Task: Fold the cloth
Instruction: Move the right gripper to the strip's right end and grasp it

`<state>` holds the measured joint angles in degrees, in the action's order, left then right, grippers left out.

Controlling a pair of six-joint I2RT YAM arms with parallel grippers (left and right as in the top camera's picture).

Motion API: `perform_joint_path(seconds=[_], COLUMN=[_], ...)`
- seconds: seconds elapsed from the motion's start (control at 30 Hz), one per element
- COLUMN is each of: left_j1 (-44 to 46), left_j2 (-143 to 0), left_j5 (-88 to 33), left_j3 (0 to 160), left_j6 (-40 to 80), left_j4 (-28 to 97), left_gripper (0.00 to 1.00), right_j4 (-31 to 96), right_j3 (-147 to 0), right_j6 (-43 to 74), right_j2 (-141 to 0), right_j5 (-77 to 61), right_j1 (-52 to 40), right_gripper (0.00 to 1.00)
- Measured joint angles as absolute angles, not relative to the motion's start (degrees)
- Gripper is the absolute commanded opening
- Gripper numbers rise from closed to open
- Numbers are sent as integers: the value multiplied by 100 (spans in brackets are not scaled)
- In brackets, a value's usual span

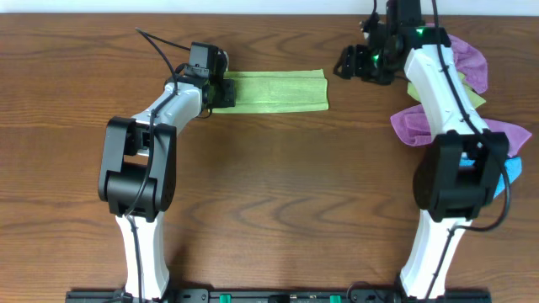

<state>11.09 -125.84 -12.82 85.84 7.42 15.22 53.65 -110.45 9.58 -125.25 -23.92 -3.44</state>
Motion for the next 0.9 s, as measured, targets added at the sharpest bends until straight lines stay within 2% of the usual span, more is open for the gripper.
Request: perform_joint_path(seconds=[0.13,0.2,0.3,0.5,0.63,0.9], left_j1=[1109,1109,1109,1109,1109,1109], left_j2=[-12584,-12584,-12584,-12584,-12584,-12591], left_j5=[-1267,-1267,-1267,-1267,-1262,-1243], left_j3=[8584,8584,8584,8584,8584,8584], left_j6=[740,742,742,742,742,740], left_j4=[1520,1520,1520,1520,1503,1479], left_gripper=[6,5,6,5,6,6], right_j4=[5485,5561,5614,5544,4923,3341], right_j3=[-11045,-11037,-10991,-10958,-10639,-9835], right_j6=[849,768,624,338,346,1050], right_j2=[-12978,-13220,-13439,-13463,-13463,-13463], right_j5=[-3380,-3726,-4027,-4602,-5111,-5457], right_j1=[-344,-344,-305,189,554,403], right_gripper=[68,69,76,77,79,82])
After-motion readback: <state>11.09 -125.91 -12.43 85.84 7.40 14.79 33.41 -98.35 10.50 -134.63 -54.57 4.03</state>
